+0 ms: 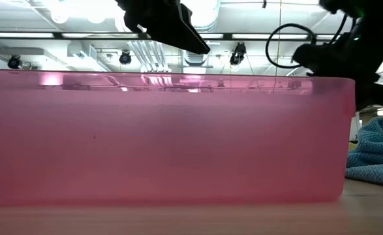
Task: Fold microfiber towels
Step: Fold the yellow microfiber cloth
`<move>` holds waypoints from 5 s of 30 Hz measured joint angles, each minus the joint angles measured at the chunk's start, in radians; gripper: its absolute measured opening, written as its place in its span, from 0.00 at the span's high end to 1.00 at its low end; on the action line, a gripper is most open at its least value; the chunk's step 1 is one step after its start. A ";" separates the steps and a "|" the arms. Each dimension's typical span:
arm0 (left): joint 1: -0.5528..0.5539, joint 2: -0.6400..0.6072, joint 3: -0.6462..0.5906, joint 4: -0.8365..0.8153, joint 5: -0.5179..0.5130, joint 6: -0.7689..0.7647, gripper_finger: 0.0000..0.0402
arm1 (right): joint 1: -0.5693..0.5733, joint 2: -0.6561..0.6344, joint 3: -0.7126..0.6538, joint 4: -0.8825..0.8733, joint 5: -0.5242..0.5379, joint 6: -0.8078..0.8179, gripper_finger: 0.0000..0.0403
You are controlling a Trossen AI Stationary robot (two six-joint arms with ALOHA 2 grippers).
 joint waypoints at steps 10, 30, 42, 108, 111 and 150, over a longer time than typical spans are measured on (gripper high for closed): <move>0.000 0.000 0.000 0.016 0.000 0.000 0.68 | -0.018 0.138 0.054 -0.064 -0.004 -0.055 0.68; 0.001 0.000 -0.001 0.022 0.000 0.001 0.68 | -0.012 0.118 0.148 -0.242 -0.065 -0.143 0.97; 0.001 0.000 -0.001 0.022 0.000 0.001 0.68 | 0.034 0.200 0.155 -0.139 -0.166 -0.133 0.97; 0.096 0.513 0.364 0.323 0.082 -0.026 0.68 | -0.029 -0.225 -0.100 -0.239 -0.119 -0.230 0.98; 0.105 0.534 0.381 0.321 0.082 -0.027 0.68 | -0.027 -0.235 -0.181 -0.089 -0.105 -0.225 0.98; 0.121 0.544 0.376 0.295 0.078 -0.028 0.68 | 0.028 -0.114 -0.226 -0.176 -0.245 -0.058 0.98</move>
